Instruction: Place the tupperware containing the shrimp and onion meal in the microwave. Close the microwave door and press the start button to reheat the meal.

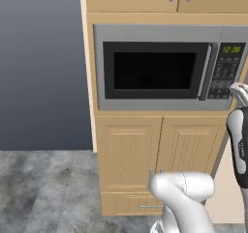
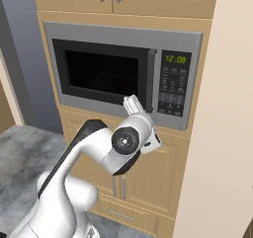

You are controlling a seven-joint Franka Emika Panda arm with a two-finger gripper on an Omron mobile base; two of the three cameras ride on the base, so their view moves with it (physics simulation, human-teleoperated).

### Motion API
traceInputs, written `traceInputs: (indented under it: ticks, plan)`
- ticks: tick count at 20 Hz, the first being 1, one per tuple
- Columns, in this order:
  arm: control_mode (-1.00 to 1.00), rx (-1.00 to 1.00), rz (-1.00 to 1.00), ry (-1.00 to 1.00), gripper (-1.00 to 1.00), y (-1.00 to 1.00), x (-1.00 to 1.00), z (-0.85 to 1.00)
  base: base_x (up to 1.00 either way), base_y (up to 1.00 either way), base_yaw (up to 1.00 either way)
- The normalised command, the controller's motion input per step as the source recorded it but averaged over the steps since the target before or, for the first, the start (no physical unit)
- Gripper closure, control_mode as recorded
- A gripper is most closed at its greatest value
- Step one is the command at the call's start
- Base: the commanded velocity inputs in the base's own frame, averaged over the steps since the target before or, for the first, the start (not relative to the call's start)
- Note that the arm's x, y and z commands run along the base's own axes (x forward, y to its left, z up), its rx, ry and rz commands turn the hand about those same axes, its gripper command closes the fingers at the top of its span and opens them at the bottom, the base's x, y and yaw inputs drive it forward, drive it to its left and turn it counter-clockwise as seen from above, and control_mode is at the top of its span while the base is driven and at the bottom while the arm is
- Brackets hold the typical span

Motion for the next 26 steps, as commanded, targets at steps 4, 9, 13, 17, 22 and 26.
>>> traceInputs:
  ticks: [4,9,13,17,22,26]
  plan:
    - [-1.00,0.21,-0.10,0.00,1.00,-0.59,0.01,0.00,0.00,0.00,0.00]
    - [-1.00,0.16,-0.02,0.04,1.00,-0.29,0.12,0.00,0.00,0.00,0.00]
    - [-1.00,0.10,0.00,0.05,1.00,0.00,0.29,-0.04,0.00,0.00,0.00]
    - [-1.00,0.15,0.00,0.05,1.00,0.00,0.40,-0.08,0.00,0.00,0.00]
    - [-1.00,0.18,0.00,0.01,1.00,-0.07,0.37,-0.13,0.00,0.00,0.00]
    - [-1.00,0.17,0.00,0.00,1.00,-0.18,0.33,-0.23,0.00,0.00,0.00]
